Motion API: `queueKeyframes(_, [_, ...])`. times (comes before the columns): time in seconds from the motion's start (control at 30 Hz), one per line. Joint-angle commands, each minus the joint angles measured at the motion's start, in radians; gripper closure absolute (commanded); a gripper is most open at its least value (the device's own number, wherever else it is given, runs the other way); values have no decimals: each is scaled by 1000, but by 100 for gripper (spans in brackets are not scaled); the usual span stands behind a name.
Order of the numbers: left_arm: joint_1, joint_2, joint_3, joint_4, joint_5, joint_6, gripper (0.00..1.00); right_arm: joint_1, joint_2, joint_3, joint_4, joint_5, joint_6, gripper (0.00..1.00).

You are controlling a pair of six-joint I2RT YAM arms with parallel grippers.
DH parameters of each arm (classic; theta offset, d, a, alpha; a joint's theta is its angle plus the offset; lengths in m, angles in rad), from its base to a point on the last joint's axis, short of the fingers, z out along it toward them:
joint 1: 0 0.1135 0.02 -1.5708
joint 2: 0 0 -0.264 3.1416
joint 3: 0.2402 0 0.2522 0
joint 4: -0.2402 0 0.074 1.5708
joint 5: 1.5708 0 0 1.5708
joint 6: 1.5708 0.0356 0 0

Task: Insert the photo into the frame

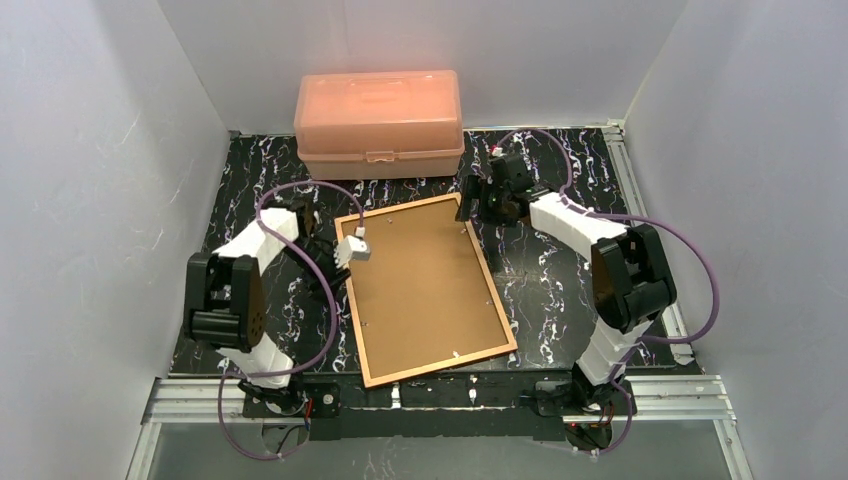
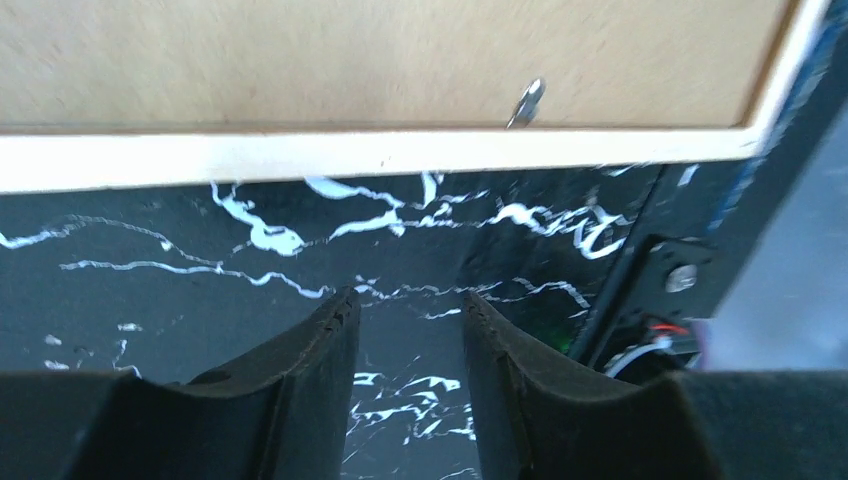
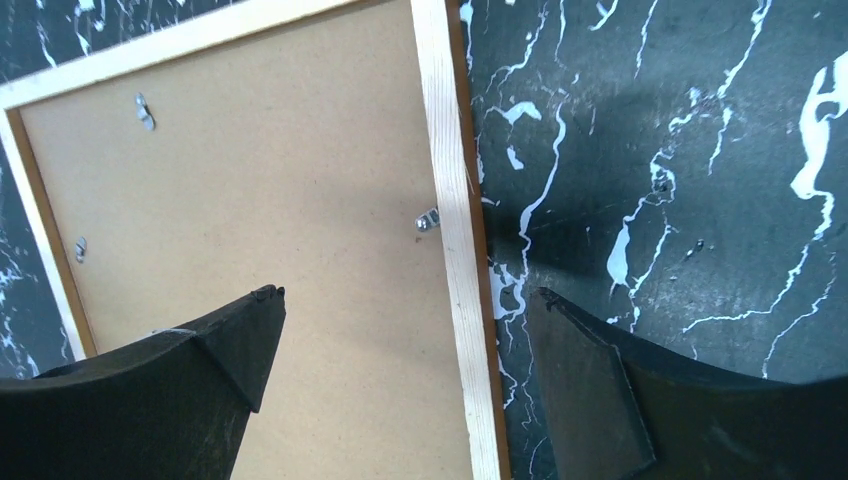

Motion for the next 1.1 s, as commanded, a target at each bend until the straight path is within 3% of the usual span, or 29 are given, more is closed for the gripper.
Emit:
queueKeyframes(0.0, [-18,-133,-142,126,-165,139,59,-29,-18,-1,6,1,22,1])
queueKeyframes(0.27, [-134,-300,-259,219,-238,262,60,-73,74,53,9,145,154,3])
queueKeyframes(0.43, [-187,-384,-385,324,-233,348,62,-73,142,88,34,194,225,16])
queueKeyframes(0.63, [-189,-395,-480,409,-251,454,61,-73,249,182,19,206,280,39])
queueKeyframes(0.87, [-196,-391,-501,460,-206,603,57,-65,337,272,6,178,311,40])
queueKeyframes(1.07, [-206,-397,-510,466,-103,699,49,-11,410,362,-14,139,296,40])
